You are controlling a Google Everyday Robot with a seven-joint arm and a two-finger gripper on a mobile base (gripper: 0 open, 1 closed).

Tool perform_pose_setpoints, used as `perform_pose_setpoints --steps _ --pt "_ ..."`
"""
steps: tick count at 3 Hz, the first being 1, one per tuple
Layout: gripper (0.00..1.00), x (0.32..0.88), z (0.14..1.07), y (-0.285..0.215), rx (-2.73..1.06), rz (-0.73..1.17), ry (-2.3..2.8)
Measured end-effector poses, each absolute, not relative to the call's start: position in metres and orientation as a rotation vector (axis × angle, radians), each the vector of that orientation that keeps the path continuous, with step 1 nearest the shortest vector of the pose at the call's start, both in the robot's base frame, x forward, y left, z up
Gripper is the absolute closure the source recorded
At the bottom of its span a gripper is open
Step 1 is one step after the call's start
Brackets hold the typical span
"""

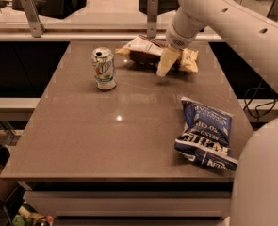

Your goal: Pick brown chip bag

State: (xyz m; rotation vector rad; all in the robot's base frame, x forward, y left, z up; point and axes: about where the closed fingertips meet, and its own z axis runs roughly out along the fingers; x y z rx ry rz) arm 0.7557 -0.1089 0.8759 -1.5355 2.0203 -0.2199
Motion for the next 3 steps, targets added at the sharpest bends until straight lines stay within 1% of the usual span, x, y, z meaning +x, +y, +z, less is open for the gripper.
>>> perform_pose_setpoints --steps 1,2,3 --pt "0.0 0.773 0.855 -0.106 -1.474 -0.203 2.037" --pt "0.17 0.795 0.836 -0.101 -1.434 -0.174 2.042" --pt "0.41 0.795 0.843 -0.101 -1.434 -0.174 2.042"
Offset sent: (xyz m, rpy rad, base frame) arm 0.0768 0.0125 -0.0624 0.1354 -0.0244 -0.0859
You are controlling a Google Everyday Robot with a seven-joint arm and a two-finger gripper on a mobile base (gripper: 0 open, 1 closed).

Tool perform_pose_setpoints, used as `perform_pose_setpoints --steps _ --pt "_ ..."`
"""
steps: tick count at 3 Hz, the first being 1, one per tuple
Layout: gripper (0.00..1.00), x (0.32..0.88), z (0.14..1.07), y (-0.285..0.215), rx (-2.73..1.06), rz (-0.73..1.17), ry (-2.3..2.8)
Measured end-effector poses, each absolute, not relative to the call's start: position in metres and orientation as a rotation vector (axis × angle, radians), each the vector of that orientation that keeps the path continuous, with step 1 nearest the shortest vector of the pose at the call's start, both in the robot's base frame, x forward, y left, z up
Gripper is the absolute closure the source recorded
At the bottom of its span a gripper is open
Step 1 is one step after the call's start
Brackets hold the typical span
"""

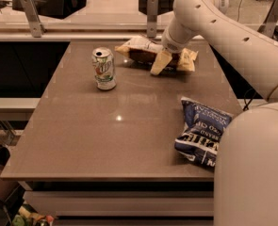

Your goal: Pick brown chip bag

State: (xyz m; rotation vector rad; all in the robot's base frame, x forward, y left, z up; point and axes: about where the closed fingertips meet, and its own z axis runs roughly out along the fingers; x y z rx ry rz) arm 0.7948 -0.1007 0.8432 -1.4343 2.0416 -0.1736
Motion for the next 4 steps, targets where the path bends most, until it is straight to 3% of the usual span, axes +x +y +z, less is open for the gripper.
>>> perform_pose_setpoints --steps 2,3,4 --pt "0.87 0.795 0.8429 -0.0995 -1.438 -0.171 2.044" --pt "1.0 0.795 0.843 -0.0995 -1.438 -0.171 2.044" --pt "1.0 0.795 0.8428 -0.0994 -1.438 -0.17 2.044"
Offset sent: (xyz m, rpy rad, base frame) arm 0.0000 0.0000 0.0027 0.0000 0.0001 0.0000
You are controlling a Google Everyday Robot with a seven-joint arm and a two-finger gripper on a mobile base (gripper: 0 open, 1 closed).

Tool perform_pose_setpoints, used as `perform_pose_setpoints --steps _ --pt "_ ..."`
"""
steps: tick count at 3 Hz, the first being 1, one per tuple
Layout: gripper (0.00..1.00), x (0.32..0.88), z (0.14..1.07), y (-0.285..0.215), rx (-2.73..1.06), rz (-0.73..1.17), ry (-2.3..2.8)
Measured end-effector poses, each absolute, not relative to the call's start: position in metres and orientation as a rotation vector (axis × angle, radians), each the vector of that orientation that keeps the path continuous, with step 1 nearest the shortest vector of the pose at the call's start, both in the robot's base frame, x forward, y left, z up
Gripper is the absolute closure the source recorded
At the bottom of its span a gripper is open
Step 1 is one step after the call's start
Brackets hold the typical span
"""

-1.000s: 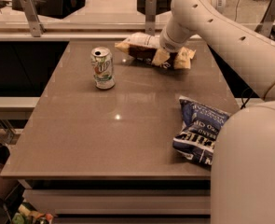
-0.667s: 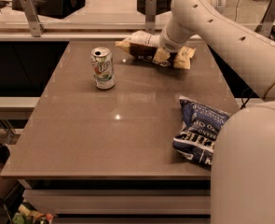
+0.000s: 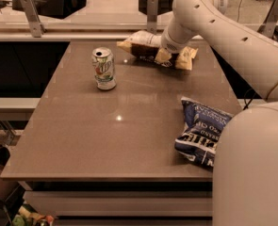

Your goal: Pick brown chip bag

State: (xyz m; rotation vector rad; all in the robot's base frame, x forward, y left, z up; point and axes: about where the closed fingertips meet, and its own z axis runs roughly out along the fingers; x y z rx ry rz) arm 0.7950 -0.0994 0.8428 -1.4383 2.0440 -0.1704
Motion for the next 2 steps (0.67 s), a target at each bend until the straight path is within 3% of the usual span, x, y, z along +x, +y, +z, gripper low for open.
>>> perform_pose_setpoints --steps 2 --pt "1.0 0.795 0.878 -0.1 -1.434 -0.205 1.987"
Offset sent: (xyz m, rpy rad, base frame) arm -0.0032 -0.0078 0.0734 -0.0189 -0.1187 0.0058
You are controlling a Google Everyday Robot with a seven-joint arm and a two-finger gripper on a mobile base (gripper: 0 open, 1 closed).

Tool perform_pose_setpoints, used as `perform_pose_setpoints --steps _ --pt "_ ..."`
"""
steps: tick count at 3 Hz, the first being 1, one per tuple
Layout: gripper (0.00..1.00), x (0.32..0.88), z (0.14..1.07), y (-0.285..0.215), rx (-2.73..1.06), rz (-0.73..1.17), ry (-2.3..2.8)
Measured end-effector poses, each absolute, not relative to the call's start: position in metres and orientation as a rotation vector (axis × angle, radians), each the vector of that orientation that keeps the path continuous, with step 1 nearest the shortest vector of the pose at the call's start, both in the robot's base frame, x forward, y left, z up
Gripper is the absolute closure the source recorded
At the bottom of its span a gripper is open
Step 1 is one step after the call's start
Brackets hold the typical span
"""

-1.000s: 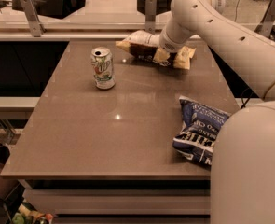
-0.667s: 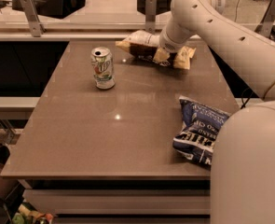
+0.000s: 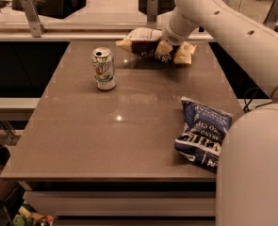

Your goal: Pick brown chip bag

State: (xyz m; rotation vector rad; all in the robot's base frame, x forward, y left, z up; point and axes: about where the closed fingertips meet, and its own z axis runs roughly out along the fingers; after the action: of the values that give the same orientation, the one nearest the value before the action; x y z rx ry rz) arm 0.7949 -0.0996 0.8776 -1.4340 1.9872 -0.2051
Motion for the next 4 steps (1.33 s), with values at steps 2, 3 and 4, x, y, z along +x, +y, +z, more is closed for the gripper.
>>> perform_pose_setpoints --steps 2,3,4 --pt "1.0 0.791 0.931 -0.12 -1.354 -0.303 1.925" --pt "1.0 0.79 0.964 -0.133 -1.295 -0.358 1.881" --pt "1.0 0.788 0.991 -0.139 -1.262 -0.402 1.839"
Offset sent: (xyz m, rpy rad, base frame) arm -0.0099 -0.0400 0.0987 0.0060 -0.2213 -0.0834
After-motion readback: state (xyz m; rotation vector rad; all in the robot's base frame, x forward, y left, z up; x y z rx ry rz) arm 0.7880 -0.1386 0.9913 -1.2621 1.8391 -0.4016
